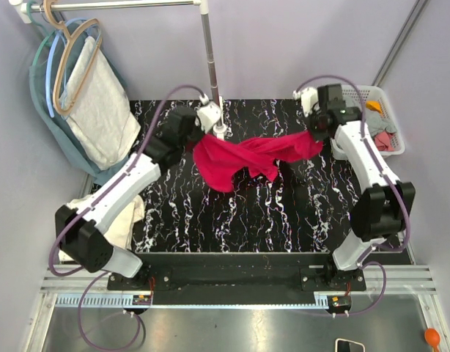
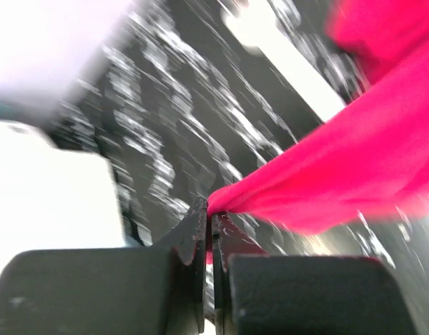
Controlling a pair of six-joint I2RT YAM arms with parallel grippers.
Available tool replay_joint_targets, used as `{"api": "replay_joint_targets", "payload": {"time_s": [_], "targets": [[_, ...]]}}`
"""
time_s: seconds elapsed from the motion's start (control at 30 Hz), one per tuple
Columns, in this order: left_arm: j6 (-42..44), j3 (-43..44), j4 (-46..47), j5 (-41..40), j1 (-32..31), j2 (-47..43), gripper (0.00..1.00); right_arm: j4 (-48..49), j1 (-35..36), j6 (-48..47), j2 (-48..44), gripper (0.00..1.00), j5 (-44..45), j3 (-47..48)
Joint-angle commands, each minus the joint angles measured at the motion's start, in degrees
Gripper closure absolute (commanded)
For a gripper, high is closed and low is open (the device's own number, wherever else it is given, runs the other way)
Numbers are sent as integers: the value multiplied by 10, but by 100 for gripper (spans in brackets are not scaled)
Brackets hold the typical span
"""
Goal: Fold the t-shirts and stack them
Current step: Flatten the tshirt out
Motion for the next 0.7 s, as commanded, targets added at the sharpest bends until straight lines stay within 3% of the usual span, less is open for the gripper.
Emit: {"api": "replay_joint_targets", "payload": {"time_s": [0.0, 0.17, 0.37, 0.67], "targets": [[45, 120, 22, -40, 6, -39, 100, -83, -1, -74, -51, 100, 150, 114], [68, 188, 19, -76, 15, -38, 100, -91, -4, -129, -62, 100, 229, 170], [81, 214, 37, -95, 47, -60, 100, -91, -19, -156, -70, 100, 252, 210], [97, 208, -4, -48, 48, -159, 100, -146, -20, -147, -149, 100, 179, 199]]}}
